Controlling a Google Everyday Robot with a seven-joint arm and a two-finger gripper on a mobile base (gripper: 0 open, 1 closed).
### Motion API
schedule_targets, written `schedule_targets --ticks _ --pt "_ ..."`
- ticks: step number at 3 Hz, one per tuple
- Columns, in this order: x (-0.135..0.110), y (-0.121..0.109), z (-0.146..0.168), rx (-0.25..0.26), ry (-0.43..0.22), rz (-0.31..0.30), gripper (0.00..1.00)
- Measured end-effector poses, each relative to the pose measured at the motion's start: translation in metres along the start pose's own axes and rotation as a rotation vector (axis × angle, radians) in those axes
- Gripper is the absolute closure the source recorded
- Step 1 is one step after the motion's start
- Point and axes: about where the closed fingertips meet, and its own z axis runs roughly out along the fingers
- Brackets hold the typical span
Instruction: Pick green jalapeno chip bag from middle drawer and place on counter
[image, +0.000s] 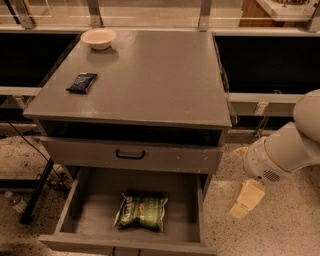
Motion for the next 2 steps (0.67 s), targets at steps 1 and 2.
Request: schedule_targets --ticks 1,2 --pt "0.000 0.000 0.000 0.000 0.000 0.000 0.00" --pt "0.000 -0.024 0.050 -0.028 -0.020 0.001 0.00"
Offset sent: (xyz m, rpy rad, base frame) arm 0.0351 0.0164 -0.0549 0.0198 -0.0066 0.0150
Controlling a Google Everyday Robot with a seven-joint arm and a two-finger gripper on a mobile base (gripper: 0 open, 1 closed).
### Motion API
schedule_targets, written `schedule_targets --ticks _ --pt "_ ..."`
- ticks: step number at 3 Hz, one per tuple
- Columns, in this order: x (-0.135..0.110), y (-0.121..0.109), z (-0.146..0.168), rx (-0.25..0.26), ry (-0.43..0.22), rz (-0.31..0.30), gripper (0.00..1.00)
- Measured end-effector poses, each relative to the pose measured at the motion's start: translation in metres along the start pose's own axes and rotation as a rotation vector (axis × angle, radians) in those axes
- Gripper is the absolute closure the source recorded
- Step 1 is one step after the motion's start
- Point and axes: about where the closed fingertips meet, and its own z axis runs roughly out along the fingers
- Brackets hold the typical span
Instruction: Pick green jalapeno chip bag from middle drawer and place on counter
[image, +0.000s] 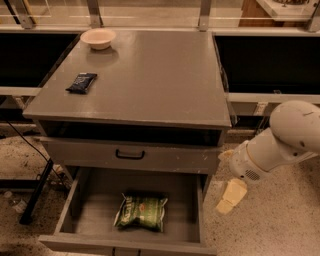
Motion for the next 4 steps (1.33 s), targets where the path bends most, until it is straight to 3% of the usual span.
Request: schedule_targets --ticks 1,2,3,4 --pt "0.002 0.001 0.001 0.001 -0.006 0.003 0.00" --pt "0.017 0.008 0.011 0.035 -0.073 0.018 0.00" --pt "0.016 0.007 0.016 0.033 -0.083 0.021 0.00" --pt "0.014 0.000 0.044 0.024 -0.144 0.039 0.00"
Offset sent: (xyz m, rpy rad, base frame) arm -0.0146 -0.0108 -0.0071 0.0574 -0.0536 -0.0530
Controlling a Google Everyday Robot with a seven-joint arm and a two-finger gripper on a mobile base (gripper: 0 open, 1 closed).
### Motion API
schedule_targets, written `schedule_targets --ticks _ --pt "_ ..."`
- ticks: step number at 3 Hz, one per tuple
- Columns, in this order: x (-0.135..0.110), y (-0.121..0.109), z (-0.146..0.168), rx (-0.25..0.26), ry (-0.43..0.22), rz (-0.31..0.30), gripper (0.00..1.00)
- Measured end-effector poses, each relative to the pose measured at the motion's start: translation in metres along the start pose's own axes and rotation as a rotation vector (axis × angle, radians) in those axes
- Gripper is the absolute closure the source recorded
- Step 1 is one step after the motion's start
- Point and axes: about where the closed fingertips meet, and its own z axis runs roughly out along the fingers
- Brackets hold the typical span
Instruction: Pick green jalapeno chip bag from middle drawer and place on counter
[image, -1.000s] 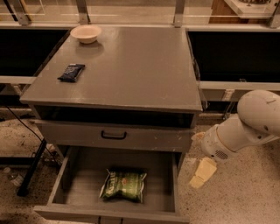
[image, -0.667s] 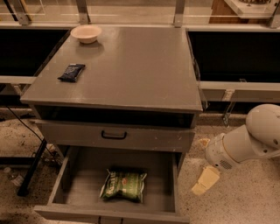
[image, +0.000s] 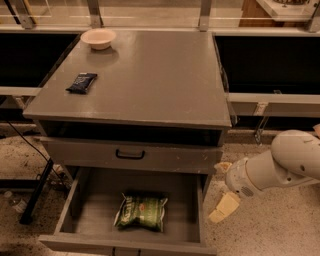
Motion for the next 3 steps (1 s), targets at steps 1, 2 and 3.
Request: schedule_targets --ticks 1,2,3 --pt "0.002 -0.006 0.025 -0.029 -0.039 0.011 0.00" --pt "0.003 -0.005 0.027 -0.032 -0.040 0.013 0.00" --pt "0.004 -0.005 0.037 -0.039 -0.073 0.018 0.00"
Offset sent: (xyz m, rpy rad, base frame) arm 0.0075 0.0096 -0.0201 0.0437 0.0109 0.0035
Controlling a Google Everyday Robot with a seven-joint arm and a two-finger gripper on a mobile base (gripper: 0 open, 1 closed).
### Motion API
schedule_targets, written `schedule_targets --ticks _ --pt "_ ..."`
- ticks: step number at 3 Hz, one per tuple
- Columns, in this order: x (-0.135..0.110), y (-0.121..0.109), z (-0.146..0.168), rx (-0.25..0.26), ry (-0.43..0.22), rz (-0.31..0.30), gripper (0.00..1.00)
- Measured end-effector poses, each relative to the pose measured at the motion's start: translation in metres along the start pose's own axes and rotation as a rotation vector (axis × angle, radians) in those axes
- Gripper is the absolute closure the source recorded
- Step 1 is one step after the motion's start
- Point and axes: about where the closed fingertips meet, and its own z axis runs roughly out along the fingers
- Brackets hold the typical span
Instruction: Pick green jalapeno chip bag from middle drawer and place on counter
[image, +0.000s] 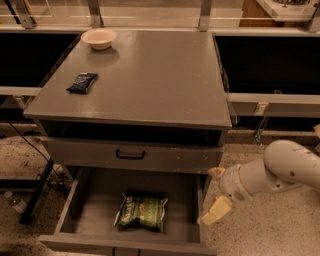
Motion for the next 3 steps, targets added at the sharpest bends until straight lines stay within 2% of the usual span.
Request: schedule_targets --ticks 1,2,3 --pt "0.017 -0.004 0.041 -0.013 -0.061 0.030 0.00" --pt "0.032 0.010 0.050 -0.040 -0.060 0.042 0.00" --pt "0.030 0.003 0.062 -0.022 -0.077 0.050 0.00"
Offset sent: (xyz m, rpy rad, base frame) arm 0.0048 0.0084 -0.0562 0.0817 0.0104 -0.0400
